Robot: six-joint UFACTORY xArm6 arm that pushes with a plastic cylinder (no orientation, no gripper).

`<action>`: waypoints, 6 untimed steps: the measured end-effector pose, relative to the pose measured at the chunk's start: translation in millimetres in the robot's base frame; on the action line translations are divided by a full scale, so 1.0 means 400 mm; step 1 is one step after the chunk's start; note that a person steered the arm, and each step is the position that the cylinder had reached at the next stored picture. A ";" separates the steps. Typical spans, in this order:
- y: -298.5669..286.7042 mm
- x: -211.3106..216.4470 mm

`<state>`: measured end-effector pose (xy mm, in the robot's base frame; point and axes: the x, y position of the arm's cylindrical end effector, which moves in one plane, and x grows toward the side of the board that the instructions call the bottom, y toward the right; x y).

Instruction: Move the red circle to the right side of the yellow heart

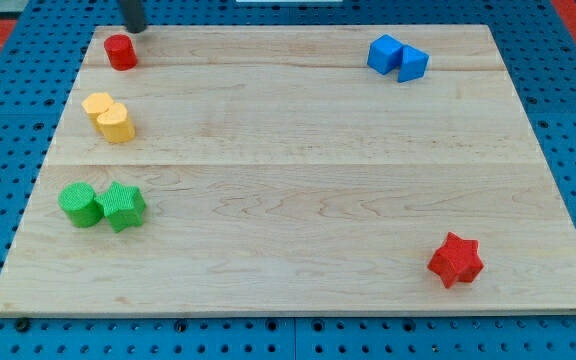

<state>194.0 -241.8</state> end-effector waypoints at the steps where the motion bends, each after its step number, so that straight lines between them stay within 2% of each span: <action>1: 0.017 0.108; 3: 0.336 0.263; 4: 0.294 0.202; 5: 0.178 0.079; 6: 0.069 0.134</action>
<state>247.5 -214.0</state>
